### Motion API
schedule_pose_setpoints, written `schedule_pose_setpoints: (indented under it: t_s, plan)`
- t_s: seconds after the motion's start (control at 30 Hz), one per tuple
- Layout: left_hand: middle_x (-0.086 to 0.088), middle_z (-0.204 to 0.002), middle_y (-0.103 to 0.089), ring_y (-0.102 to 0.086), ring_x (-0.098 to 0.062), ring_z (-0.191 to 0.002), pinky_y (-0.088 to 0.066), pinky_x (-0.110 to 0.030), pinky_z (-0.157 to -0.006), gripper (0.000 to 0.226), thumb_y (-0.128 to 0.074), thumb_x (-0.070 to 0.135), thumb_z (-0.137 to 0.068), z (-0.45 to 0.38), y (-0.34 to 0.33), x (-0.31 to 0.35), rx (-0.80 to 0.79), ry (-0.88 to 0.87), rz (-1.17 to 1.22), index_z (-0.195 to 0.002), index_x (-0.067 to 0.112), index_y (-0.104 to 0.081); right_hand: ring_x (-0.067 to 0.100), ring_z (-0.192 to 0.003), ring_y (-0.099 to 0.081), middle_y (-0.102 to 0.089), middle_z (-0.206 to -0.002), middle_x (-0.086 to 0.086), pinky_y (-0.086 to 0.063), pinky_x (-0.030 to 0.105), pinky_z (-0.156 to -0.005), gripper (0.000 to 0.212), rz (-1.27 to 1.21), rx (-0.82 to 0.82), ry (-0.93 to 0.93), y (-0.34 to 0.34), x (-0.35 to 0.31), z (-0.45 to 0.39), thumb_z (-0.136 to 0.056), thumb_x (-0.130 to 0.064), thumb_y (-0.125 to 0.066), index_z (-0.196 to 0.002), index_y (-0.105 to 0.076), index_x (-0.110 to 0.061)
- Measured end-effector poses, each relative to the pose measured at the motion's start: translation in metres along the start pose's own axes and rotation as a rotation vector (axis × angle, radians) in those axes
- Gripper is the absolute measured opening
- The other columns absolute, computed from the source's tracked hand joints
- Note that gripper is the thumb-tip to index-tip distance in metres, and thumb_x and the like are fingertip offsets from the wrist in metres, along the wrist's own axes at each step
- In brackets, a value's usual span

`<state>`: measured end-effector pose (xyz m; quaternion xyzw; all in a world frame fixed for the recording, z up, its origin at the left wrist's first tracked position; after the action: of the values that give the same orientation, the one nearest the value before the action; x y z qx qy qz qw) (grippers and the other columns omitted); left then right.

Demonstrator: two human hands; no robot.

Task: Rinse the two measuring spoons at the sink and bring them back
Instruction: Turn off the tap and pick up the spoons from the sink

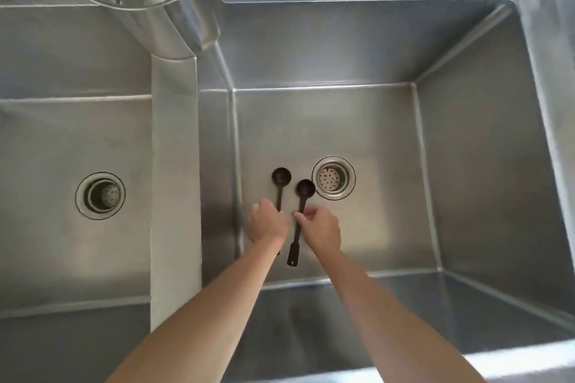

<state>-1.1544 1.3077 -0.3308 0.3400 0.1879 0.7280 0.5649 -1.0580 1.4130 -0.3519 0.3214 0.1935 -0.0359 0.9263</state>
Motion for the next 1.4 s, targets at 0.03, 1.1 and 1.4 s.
schedule_pose_setpoints:
  t_s: [0.03,1.1,1.4]
  plan:
    - [-0.012,-0.116,-0.066,-0.064,-0.029,-0.105,-0.055,-0.042,-0.089,0.024,-0.059,0.023,-0.096,-0.003,-0.005,0.000,0.009,-0.016,-0.008,-0.113,0.007,-0.063,0.024,-0.101,-0.068,-0.075,-0.104,0.001,-0.046,0.029,-0.077,0.028,0.008,0.014,0.000,-0.003,0.002,-0.003,-0.091,-0.040,-0.068,-0.108,-0.072,-0.018]
    - [-0.006,-0.085,-0.066,-0.069,-0.028,-0.077,-0.056,-0.035,-0.052,0.017,-0.074,-0.002,-0.070,0.189,0.262,0.146,0.558,-0.828,-0.787,-0.084,0.009,-0.075,0.039,-0.080,-0.065,-0.064,-0.097,0.009,-0.038,0.031,-0.059,0.016,0.435,0.700,0.559,0.303,-0.127,0.199,-0.091,-0.013,-0.054,-0.093,-0.070,-0.010]
    - [-0.005,-0.076,-0.065,-0.068,-0.031,-0.078,-0.050,-0.035,-0.062,0.014,-0.065,0.010,-0.079,0.192,0.270,0.115,0.400,-0.841,-0.358,-0.065,0.010,-0.064,0.033,-0.068,-0.048,-0.049,-0.075,0.001,-0.038,0.033,-0.059,0.019,0.356,0.553,0.444,0.303,-0.097,0.207,-0.086,-0.015,-0.053,-0.068,-0.049,-0.012]
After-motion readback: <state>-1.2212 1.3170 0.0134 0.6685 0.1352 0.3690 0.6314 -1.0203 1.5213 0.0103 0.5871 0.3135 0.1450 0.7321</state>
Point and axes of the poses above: each hand's wrist, its own z-axis away from the middle knuckle, its own y-axis out of the back of the hand, x = y × z, the point moved 5 cm from there along -z, towards the middle knuckle
